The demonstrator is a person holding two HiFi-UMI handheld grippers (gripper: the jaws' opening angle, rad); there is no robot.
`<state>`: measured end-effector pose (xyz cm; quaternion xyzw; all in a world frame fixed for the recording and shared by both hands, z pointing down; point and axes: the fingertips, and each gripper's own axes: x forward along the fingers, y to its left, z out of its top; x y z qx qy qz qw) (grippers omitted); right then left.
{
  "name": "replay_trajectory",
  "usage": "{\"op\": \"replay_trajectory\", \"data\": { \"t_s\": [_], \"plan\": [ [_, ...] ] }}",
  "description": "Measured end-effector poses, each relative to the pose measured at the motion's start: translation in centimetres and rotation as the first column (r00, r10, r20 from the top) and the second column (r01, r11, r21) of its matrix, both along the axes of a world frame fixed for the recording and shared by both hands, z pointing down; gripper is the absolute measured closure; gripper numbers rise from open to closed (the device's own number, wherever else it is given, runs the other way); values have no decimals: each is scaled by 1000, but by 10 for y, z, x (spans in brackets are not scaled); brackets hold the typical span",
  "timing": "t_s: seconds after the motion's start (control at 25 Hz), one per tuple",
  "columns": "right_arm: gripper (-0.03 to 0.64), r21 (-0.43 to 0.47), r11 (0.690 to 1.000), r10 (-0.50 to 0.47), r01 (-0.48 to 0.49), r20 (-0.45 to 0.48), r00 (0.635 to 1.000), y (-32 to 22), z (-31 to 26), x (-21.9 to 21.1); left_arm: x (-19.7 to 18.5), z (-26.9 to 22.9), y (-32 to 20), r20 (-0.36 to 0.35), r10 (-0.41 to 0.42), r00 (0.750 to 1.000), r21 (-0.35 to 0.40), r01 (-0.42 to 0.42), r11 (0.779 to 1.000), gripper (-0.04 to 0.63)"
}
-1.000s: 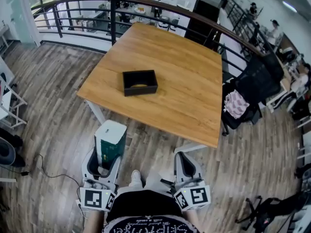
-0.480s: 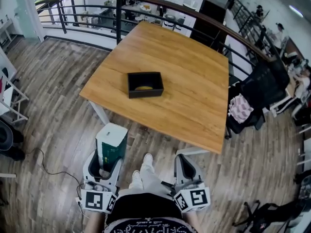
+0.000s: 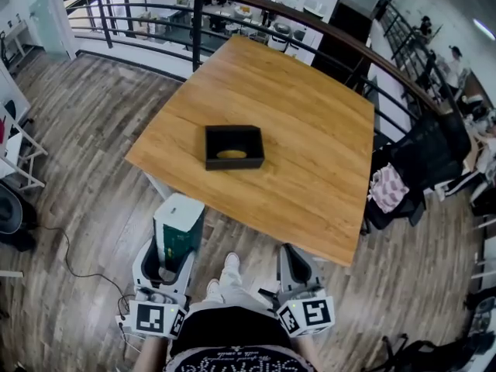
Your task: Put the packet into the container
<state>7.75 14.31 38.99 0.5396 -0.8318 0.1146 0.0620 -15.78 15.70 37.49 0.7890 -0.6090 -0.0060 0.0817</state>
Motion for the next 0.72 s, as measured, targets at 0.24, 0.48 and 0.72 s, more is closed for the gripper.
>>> {"op": "replay_trajectory", "data": {
  "t_s": [0.24, 0.48, 0.72],
  "plan": [
    [577, 29, 999, -28, 28, 6, 1000, -51, -10, 7, 8, -13, -44, 4, -26, 1000, 36, 26, 999, 247],
    [577, 39, 998, -50, 49, 11, 999, -85, -9, 20, 22, -17, -74, 6, -47, 999, 55, 47, 997, 247],
    [577, 37, 998, -50, 49, 16, 999, -104, -5, 37, 37, -17, -91, 7, -58, 998, 71, 57, 996, 247]
  ]
}}
